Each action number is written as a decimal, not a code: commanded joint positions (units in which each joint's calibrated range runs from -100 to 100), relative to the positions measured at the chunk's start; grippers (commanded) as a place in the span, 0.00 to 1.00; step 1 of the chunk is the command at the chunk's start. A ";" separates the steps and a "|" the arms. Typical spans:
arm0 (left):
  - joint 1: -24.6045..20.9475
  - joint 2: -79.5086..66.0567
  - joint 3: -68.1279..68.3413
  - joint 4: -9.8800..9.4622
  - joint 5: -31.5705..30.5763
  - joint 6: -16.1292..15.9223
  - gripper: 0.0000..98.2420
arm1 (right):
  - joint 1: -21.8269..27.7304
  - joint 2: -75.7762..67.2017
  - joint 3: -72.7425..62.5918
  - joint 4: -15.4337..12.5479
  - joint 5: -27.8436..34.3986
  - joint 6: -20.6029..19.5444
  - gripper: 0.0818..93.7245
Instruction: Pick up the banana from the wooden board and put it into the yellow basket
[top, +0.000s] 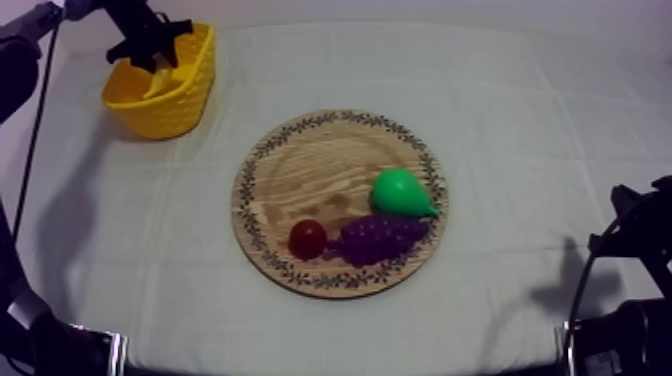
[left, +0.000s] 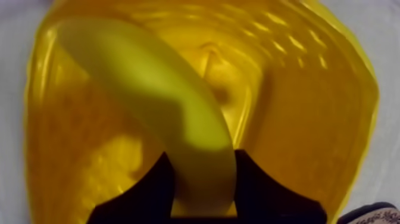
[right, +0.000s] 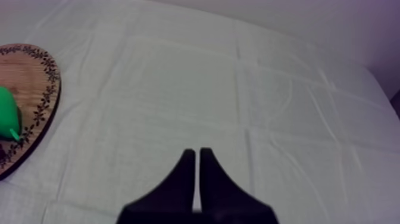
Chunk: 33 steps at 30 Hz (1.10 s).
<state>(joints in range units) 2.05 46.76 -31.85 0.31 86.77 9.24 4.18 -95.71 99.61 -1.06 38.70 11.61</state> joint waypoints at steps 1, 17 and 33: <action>-0.05 0.98 -0.42 0.25 -0.24 -0.40 0.39 | 0.03 -0.05 0.05 0.01 0.01 -0.01 0.00; -0.01 -3.75 4.58 2.01 -7.02 -6.08 0.40 | 0.03 -0.05 0.05 0.01 0.01 -0.01 0.00; 1.11 -39.22 44.62 3.91 -26.98 -11.34 0.00 | 0.03 -0.05 0.05 0.01 0.01 -0.01 0.00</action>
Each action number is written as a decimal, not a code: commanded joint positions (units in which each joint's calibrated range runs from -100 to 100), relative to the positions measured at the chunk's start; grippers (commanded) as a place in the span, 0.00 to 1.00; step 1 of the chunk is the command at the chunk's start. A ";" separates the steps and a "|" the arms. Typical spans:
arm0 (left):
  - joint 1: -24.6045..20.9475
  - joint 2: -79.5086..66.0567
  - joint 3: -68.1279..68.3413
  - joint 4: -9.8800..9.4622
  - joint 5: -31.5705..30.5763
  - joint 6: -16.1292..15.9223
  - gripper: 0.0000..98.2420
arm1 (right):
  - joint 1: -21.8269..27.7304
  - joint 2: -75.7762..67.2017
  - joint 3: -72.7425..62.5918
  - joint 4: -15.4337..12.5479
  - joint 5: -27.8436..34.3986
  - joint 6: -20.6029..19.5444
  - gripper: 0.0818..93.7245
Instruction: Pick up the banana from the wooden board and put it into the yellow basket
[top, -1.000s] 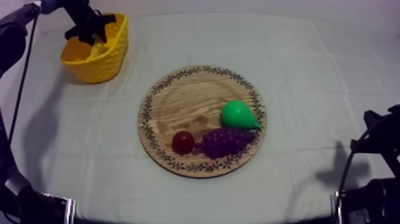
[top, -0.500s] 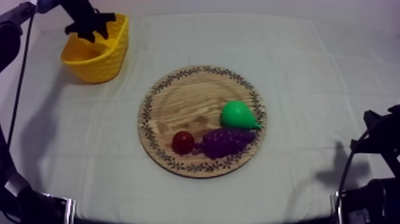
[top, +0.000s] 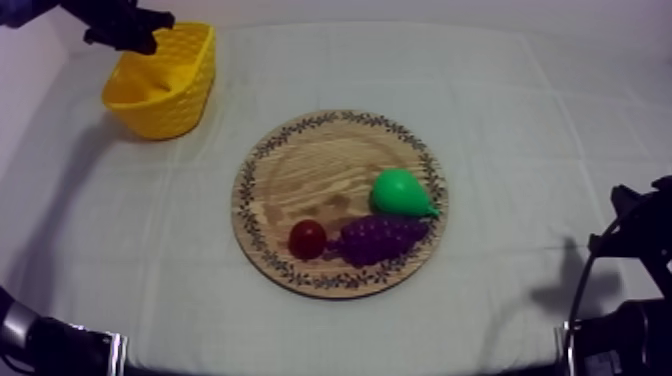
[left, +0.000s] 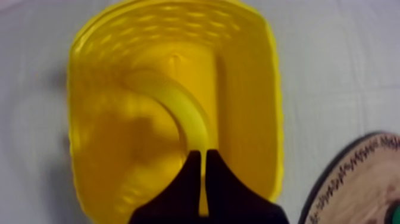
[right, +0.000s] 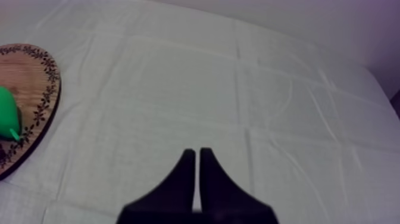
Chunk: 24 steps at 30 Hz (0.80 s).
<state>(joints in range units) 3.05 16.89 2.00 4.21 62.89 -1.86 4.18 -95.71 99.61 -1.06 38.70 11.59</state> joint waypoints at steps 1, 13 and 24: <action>0.34 -12.48 14.14 0.09 -4.95 -0.45 0.00 | 0.03 -0.05 0.05 0.01 0.01 0.01 0.00; 1.27 -53.12 52.47 0.76 -22.52 -1.56 0.00 | 0.03 -0.05 0.05 0.01 0.01 0.01 0.00; -2.52 -84.19 78.42 1.17 -29.57 -3.96 0.01 | 0.03 -0.05 0.05 0.01 0.01 0.01 0.00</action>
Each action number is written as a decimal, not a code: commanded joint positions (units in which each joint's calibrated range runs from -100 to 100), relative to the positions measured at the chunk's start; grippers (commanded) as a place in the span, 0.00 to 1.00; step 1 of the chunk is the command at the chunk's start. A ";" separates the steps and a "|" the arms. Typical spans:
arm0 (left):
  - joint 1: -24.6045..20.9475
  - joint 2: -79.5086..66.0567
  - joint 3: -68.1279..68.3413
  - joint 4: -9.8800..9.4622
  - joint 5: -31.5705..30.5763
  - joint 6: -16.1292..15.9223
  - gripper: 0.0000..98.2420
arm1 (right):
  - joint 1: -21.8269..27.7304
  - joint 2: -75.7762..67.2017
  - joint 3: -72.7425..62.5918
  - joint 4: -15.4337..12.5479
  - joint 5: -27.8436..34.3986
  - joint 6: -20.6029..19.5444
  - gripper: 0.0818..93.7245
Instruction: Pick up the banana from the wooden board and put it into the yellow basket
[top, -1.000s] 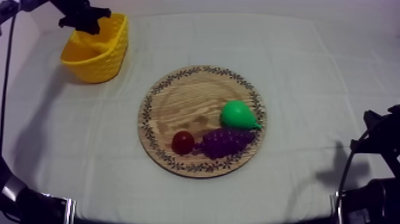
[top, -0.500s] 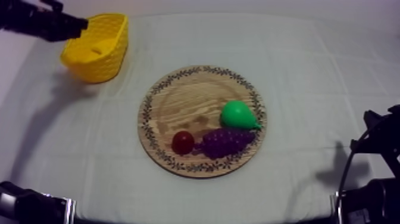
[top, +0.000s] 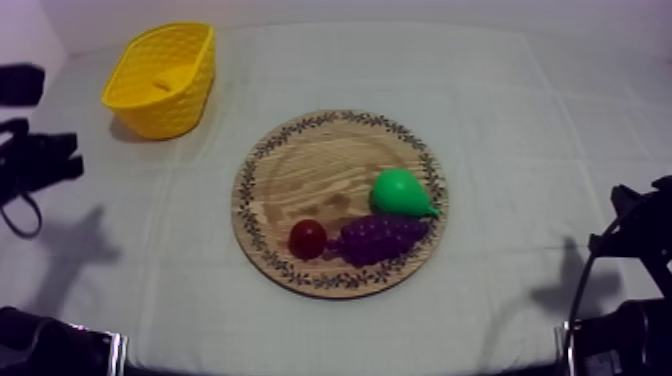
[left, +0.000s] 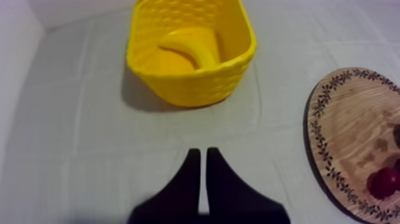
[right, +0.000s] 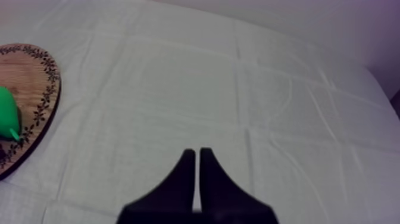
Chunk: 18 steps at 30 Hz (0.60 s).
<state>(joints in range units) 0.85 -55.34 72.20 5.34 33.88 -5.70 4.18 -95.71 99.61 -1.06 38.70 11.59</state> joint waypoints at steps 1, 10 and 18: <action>-0.60 -14.48 10.07 0.06 -1.00 -0.18 0.01 | 0.03 -0.05 0.05 0.01 0.01 0.01 0.00; -0.78 -34.81 23.37 -0.46 0.87 1.21 0.00 | 0.03 -0.05 0.05 0.01 0.01 0.01 0.00; 0.98 -43.21 24.89 -5.61 6.22 4.96 0.00 | 0.03 -0.05 0.05 0.01 0.01 0.01 0.00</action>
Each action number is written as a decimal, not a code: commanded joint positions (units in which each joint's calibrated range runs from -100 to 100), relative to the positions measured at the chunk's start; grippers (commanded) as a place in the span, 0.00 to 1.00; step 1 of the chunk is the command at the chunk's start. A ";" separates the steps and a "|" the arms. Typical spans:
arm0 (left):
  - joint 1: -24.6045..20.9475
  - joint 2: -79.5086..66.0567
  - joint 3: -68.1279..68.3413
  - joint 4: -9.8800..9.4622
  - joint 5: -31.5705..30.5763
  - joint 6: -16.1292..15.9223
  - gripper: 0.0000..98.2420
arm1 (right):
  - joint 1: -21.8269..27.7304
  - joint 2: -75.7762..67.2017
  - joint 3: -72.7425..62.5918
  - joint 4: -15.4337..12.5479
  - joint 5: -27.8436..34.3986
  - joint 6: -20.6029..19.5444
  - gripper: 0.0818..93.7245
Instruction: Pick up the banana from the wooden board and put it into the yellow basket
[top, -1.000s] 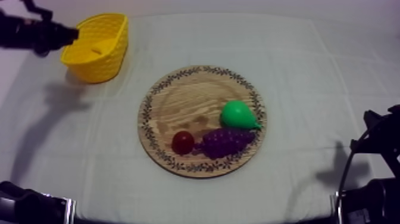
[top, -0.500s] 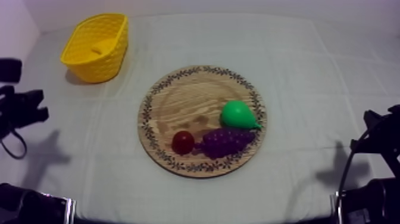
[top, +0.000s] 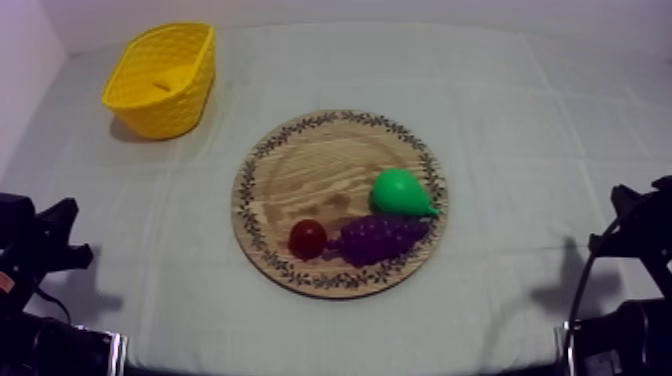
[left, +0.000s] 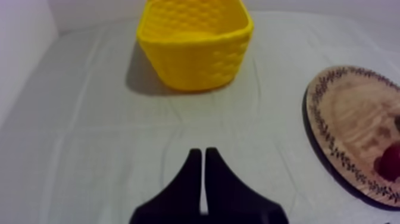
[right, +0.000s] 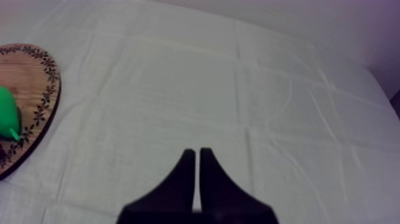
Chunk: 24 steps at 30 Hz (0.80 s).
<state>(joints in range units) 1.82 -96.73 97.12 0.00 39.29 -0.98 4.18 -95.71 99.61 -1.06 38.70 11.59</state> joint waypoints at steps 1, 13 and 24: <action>0.12 -2.20 -0.10 -0.47 1.22 0.58 0.00 | 0.03 -0.05 0.05 0.01 0.01 0.01 0.00; 0.95 -3.26 2.52 -1.92 -6.44 13.25 0.00 | 0.03 -0.05 0.05 0.01 0.01 -0.01 0.00; 0.96 -3.27 2.65 -1.98 -6.87 11.53 0.00 | 0.03 -0.05 0.05 0.01 0.01 0.01 0.00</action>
<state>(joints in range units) 2.76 -100.00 99.76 -1.95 32.47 10.62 4.18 -95.71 99.61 -1.06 38.70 11.59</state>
